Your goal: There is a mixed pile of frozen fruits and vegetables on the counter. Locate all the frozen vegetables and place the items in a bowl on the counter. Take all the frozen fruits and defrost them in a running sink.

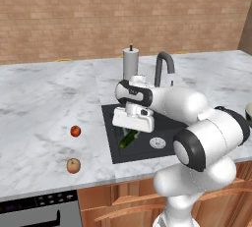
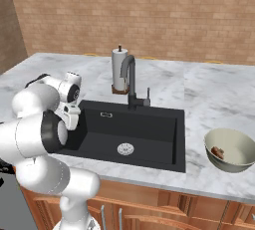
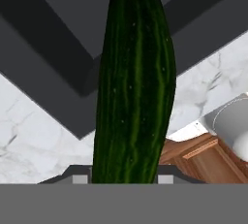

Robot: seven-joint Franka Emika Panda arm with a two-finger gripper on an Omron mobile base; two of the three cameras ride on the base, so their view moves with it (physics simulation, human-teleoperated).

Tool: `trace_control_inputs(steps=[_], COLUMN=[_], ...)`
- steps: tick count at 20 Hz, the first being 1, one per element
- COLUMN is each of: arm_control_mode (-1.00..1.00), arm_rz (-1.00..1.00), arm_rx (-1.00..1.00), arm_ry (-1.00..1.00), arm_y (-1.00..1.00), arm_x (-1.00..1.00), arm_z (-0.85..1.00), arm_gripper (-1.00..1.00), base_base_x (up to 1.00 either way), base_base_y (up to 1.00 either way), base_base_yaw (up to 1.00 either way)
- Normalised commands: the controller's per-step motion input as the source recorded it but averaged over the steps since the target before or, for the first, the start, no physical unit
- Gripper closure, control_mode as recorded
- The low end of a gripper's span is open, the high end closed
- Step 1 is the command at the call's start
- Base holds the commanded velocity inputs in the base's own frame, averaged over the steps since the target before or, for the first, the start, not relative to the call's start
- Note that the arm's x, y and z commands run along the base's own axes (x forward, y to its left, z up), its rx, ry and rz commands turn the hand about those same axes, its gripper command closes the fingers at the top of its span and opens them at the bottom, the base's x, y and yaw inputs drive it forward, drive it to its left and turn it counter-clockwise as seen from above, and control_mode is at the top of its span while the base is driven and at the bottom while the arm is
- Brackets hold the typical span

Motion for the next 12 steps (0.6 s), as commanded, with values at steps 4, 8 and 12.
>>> trace_control_inputs(steps=[4, 8, 12], arm_control_mode=[-1.00, -1.00, -1.00], arm_rz=[0.04, 0.00, 0.00], arm_rx=[-0.04, -0.01, -0.04], arm_ry=[-0.09, -0.02, 0.00], arm_y=[-0.55, -0.56, -0.57], arm_x=[-0.06, -0.15, -0.07], arm_z=[0.02, -0.04, 0.00], arm_gripper=[1.00, 1.00, 1.00], base_base_x=[0.00, 0.00, 0.00], base_base_y=[0.00, 0.00, 0.00], base_base_yaw=[0.00, 0.00, 0.00])
